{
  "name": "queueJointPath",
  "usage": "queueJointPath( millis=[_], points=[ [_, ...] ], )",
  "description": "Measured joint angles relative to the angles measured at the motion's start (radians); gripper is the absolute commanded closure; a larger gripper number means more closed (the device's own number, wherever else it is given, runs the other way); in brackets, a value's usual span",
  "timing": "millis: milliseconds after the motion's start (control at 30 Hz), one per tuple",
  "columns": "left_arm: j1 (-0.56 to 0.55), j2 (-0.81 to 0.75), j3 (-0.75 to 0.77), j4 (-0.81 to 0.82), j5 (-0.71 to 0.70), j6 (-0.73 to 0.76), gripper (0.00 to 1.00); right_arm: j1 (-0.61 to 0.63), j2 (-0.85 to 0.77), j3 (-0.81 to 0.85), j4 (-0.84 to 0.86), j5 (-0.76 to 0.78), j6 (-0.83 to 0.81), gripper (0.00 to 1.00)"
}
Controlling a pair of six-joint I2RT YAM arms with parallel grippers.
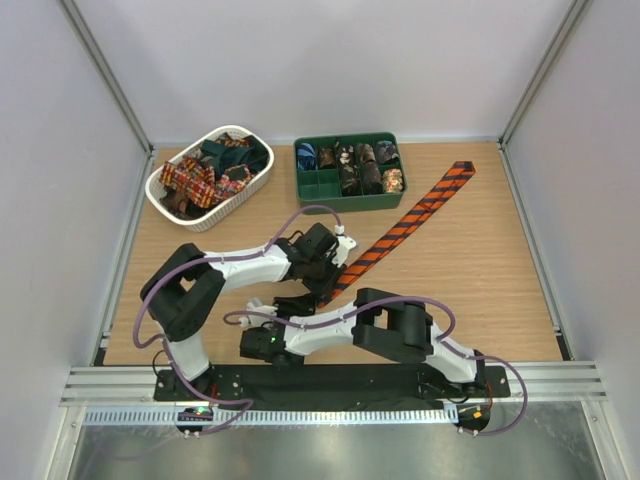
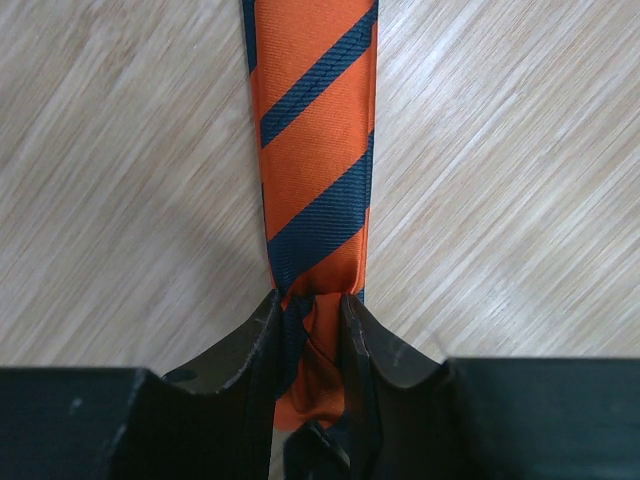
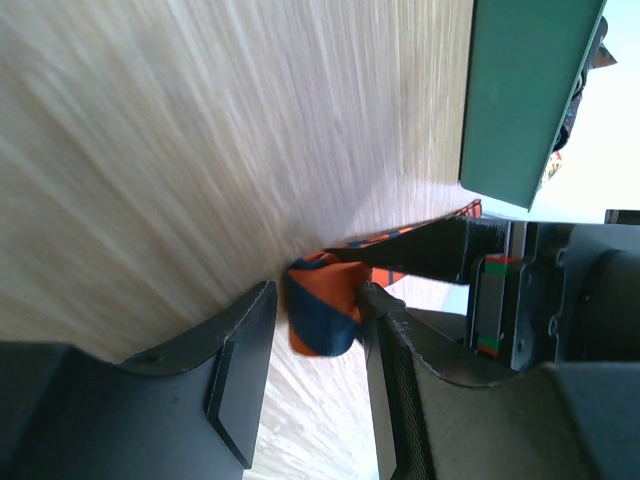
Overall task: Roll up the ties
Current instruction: Roll the tie
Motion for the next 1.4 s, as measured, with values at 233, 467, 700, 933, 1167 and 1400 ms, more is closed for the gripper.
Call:
queueJointPath(
  millis=[233,467,700,933,1167,1400],
  points=[
    [-0.005,0.006,0.016,-0.033,-0.005,-0.017,0.71,-0.013,0.013,0.000,0.000,0.021,-0.017,0.52],
    [-0.008,0.018,0.036,-0.055,-0.011,-0.028,0.71,-0.014,0.045,0.018,-0.044,0.058,0.019,0.60],
    [-0.013,0.028,0.048,-0.056,-0.015,-0.032,0.71,-0.013,0.106,0.065,-0.148,0.099,0.114,0.72],
    [-0.015,0.032,0.054,-0.056,-0.019,-0.034,0.68,-0.014,0.121,0.089,-0.210,0.101,0.200,0.83],
    [-0.018,0.035,0.061,-0.058,-0.024,-0.036,0.59,-0.015,0.122,0.081,-0.230,0.102,0.222,0.93],
    [-0.023,0.035,0.074,-0.068,-0.032,-0.036,0.57,-0.021,0.040,0.002,-0.148,0.043,0.222,0.94]
  ],
)
